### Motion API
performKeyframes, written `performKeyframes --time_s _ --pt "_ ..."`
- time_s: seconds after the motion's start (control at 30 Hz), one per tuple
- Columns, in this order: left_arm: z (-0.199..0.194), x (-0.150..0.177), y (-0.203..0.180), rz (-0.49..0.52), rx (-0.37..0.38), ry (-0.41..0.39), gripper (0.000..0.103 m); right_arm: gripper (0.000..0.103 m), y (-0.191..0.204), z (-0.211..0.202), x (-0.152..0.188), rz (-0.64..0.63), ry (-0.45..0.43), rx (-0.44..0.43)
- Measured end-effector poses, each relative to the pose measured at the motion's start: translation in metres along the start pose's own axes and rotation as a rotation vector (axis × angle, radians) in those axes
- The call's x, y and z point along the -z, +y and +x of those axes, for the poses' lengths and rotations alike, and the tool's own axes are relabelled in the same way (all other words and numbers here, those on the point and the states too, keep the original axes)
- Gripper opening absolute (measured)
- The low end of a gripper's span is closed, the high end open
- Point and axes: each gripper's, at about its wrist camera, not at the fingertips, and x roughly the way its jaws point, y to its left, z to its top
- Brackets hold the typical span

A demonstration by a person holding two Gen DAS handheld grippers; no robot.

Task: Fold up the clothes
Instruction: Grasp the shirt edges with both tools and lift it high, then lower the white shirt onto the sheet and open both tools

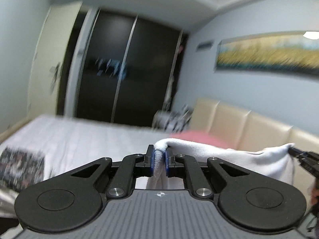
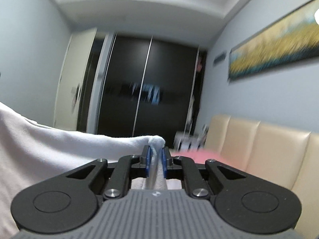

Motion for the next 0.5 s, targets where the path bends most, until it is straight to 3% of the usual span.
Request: performKeyframes --time_s 0.13,0.27,0.5 --pt "0.066 0.032 0.025 -0.012 -0.088 0.148 0.008 0.013 0.016 0.066 0.043 -0.038 0.164 -0.040" --pt "0.120 0.055 0.045 -0.041 -0.124 0.248 0.008 0.013 0.025 0.130 0.079 -0.039 0.280 -0.035" --pt "0.201 0.077 0.070 -0.043 -0.161 0.353 0.008 0.013 0.039 0.219 0.122 -0.043 0.381 -0.009"
